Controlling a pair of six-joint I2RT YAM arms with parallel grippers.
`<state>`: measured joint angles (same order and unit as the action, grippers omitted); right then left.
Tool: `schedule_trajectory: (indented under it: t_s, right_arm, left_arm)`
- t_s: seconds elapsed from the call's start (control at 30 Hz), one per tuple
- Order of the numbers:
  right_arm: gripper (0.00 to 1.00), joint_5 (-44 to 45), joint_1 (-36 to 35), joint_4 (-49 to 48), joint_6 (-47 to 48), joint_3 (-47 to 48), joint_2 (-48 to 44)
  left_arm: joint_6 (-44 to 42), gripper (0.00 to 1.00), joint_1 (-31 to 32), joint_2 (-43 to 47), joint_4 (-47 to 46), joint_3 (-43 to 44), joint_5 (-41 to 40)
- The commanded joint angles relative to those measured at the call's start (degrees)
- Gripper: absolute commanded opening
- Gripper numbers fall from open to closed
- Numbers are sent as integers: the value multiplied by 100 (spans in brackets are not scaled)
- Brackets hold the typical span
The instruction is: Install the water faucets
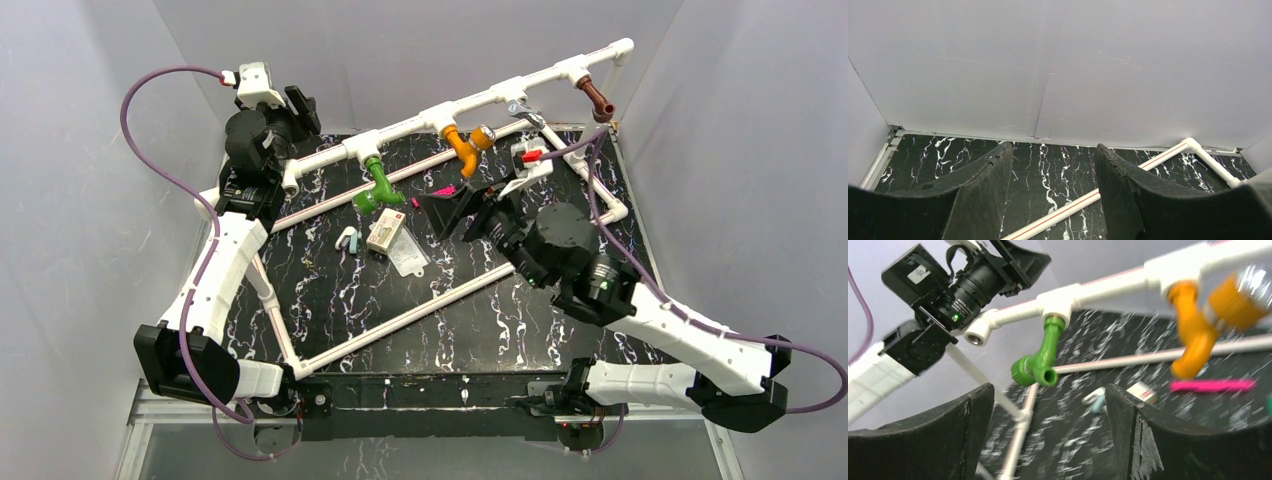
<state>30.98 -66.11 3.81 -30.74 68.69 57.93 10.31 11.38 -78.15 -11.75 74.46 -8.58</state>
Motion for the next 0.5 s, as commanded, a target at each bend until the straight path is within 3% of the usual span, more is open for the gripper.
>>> schedule_trajectory:
  t_s: [0.0,0.23,0.47]
  right_arm:
    - [88,-382,-8,370,3267,882,118]
    - [90,-1117,-7,1056,6153,1697,625]
    - [93,-1369,-76,1249,8526,1886,1052]
  left_arm:
    - [-2,59,119,-963,1799,-887,-28]
    - [-24,59,117,-931,1808,-880,-57]
    - [-54,59,119,-947,1815,-879,-101]
